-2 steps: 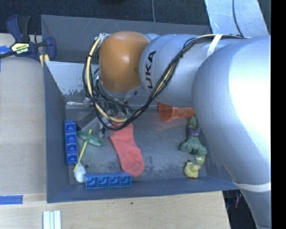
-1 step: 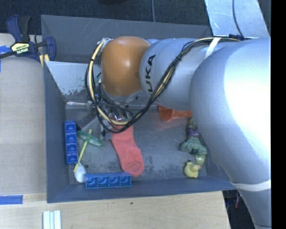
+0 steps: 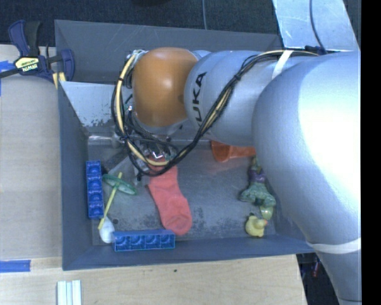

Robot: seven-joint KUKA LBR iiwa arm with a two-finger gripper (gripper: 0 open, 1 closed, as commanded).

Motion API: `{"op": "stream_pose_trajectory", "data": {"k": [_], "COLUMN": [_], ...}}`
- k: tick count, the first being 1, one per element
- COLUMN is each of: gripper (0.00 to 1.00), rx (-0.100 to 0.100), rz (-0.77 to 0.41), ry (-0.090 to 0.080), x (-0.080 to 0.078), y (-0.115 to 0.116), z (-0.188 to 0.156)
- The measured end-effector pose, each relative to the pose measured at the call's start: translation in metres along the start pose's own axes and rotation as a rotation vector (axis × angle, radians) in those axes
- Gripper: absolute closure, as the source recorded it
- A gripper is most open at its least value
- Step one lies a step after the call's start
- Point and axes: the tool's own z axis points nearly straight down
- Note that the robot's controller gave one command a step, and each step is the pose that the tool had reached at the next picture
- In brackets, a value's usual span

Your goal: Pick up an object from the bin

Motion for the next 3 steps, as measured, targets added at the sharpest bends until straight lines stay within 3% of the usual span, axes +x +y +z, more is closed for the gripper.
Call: {"op": "stream_pose_trajectory", "data": {"k": [1,2,3], "gripper": [0.0,1.0,1.0], "rx": [0.0,0.0,0.0], "rz": [0.066,0.006,0.006], "ry": [-0.001,-0.006,-0.006], "x": [0.0023,-0.0014,-0.0014], "y": [-0.0027,-0.0009,-0.0009], "z": [-0.0034,-0.0008,-0.0008]}}
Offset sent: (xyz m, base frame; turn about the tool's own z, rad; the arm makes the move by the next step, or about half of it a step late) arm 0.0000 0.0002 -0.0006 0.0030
